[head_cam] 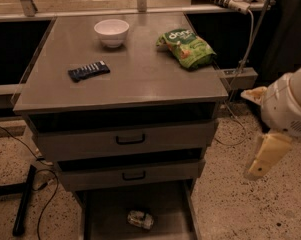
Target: Pick 7up can from bottom drawer and place on counter
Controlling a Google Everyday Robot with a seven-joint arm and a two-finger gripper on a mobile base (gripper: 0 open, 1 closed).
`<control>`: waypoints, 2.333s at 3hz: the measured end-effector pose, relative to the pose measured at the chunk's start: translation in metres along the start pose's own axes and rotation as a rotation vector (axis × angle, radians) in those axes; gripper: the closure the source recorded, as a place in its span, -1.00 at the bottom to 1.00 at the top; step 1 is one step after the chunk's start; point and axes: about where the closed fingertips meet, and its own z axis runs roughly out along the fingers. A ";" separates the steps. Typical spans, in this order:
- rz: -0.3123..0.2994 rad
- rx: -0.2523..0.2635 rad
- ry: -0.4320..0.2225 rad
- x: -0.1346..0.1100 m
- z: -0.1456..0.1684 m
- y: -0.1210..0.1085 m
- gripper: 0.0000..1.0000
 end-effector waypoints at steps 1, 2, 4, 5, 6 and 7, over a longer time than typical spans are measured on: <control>-0.016 0.006 -0.066 0.021 0.046 0.018 -1.00; 0.014 0.011 -0.086 0.048 0.099 0.036 -1.00; 0.057 -0.027 -0.091 0.069 0.153 0.051 -1.00; 0.065 -0.063 -0.119 0.068 0.174 0.060 -1.00; 0.105 -0.101 -0.161 0.070 0.224 0.077 -1.00; 0.146 -0.105 -0.198 0.082 0.277 0.090 -1.00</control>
Offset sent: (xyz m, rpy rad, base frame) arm -0.0211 -0.0216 -0.1972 0.1188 -0.0217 -0.0415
